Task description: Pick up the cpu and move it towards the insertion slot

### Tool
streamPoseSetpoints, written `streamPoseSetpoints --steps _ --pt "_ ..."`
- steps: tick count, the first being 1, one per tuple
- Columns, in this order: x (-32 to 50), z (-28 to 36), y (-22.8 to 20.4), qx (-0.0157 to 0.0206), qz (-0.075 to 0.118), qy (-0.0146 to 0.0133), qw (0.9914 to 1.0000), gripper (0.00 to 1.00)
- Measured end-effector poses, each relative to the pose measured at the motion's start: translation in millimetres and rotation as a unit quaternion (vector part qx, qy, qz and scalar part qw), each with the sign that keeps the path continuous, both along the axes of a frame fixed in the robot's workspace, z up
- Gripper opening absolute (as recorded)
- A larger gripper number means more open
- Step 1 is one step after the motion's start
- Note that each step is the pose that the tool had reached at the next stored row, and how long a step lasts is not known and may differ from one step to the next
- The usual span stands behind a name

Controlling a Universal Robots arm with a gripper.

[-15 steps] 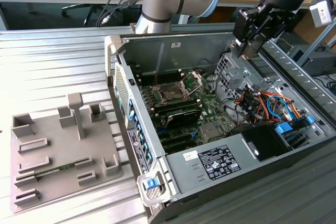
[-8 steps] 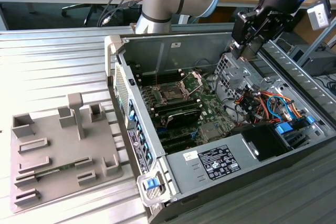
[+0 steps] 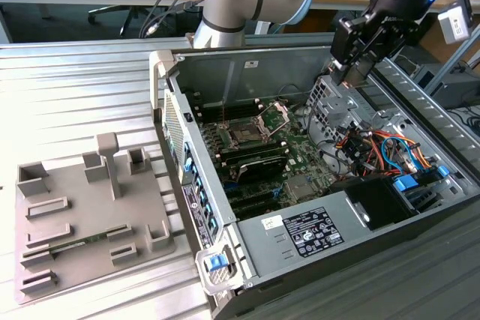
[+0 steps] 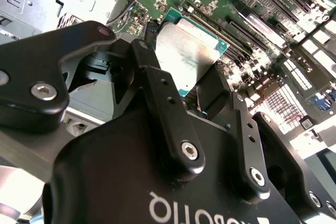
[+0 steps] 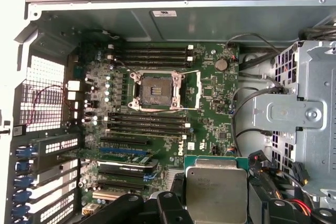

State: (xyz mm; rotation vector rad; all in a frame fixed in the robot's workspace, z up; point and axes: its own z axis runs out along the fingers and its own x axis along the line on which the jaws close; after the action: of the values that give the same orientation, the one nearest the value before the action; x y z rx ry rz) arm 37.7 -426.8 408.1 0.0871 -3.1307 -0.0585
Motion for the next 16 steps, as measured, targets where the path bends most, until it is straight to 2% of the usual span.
streamPoseSetpoints --steps 16 --pt "0.0 -3.5 0.0 0.0 0.0 0.0 1.0 0.55"
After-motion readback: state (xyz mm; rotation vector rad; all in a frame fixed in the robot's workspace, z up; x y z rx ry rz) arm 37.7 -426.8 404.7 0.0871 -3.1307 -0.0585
